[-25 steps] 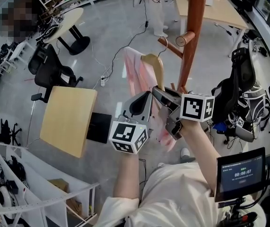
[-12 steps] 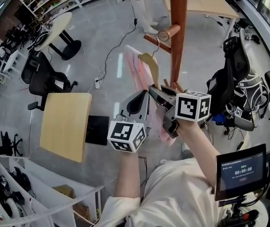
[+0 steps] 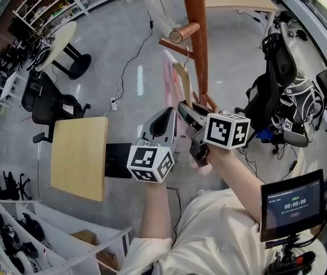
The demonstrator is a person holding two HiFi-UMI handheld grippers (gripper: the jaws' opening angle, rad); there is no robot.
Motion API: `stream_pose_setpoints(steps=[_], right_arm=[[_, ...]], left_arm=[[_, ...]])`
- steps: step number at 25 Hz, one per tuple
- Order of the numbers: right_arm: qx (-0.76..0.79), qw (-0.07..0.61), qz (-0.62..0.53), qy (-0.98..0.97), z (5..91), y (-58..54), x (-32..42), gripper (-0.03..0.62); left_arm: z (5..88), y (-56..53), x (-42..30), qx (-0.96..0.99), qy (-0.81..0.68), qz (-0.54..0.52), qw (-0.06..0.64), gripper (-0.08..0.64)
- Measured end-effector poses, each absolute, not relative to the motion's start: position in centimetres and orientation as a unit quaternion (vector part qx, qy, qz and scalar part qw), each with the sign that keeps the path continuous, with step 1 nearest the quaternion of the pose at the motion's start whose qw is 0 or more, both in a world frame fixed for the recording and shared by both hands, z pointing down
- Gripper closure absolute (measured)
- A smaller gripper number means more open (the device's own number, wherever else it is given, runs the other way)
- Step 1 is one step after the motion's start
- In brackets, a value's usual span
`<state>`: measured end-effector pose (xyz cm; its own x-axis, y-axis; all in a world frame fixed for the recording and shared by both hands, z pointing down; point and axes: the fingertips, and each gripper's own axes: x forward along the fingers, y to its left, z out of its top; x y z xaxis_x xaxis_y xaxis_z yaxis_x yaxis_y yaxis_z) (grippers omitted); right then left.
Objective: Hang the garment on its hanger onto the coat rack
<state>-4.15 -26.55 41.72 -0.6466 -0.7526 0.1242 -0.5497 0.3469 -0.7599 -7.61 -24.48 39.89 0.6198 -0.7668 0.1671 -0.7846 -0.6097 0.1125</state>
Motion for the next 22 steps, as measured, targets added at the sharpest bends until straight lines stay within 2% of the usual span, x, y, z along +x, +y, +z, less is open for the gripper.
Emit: stream_pose_setpoints(steps=[4, 16, 22], right_arm=[[-0.412, 0.153, -0.419, 0.795, 42.5, -26.6, -3.3, 0.532], [-0.414, 0.172, -0.412, 0.794, 43.4, -26.9, -2.9, 0.531], [-0.387, 0.211, -0.414, 0.796, 42.0, -24.7, -4.4, 0.525]], left_arm=[[40.3, -24.4, -7.4, 0.897, -0.429, 0.054, 0.088, 0.555], [41.5, -24.4, -6.2, 0.902, -0.418, 0.059, 0.092, 0.554], [40.8, -22.4, -7.3, 0.904, -0.414, 0.057, 0.090, 0.555]])
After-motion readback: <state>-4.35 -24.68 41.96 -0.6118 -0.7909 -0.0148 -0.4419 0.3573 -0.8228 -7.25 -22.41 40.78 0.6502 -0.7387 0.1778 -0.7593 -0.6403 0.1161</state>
